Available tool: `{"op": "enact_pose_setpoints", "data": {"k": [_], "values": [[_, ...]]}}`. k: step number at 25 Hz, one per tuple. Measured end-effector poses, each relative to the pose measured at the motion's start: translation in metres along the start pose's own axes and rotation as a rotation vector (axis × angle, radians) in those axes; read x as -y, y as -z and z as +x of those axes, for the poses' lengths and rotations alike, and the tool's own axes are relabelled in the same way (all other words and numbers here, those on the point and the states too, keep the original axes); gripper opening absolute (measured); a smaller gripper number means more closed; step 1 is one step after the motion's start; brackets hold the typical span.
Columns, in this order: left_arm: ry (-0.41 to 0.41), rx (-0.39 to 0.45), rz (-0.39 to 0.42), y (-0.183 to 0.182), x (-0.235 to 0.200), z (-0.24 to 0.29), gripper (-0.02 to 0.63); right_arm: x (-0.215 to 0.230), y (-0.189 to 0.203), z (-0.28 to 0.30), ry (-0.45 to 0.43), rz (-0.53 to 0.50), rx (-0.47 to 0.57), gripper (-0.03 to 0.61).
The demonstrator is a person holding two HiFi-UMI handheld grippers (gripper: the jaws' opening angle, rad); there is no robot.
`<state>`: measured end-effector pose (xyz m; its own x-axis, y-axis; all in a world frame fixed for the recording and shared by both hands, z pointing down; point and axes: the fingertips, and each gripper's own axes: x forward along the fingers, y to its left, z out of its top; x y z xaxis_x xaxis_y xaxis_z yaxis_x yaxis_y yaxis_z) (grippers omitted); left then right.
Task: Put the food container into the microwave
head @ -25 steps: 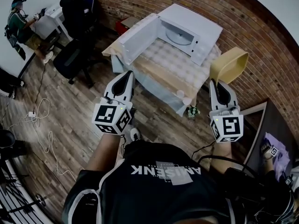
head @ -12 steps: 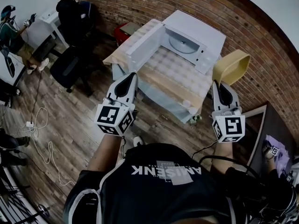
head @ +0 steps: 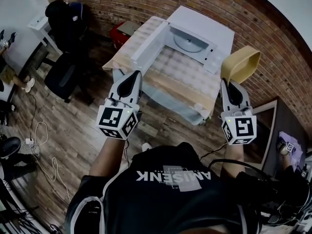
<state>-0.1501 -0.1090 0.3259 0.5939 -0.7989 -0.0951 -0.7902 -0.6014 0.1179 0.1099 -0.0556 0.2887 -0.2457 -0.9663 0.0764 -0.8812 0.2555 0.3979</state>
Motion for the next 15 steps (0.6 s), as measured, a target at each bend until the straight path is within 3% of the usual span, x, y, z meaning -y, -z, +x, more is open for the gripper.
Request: {"op": "enact_pose_setpoints", "data": {"k": [6,15], "values": [[-0.015,-0.024,-0.008,0.011,-0.008,0.024,0.011,0.009,0.009,0.027,-0.028,0.021,0.005,0.046],[-0.120,-0.012,0.026,0.011,-0.008,0.070,0.011,0.051,0.025,0.081,-0.104,0.000,0.069,0.044]]}}
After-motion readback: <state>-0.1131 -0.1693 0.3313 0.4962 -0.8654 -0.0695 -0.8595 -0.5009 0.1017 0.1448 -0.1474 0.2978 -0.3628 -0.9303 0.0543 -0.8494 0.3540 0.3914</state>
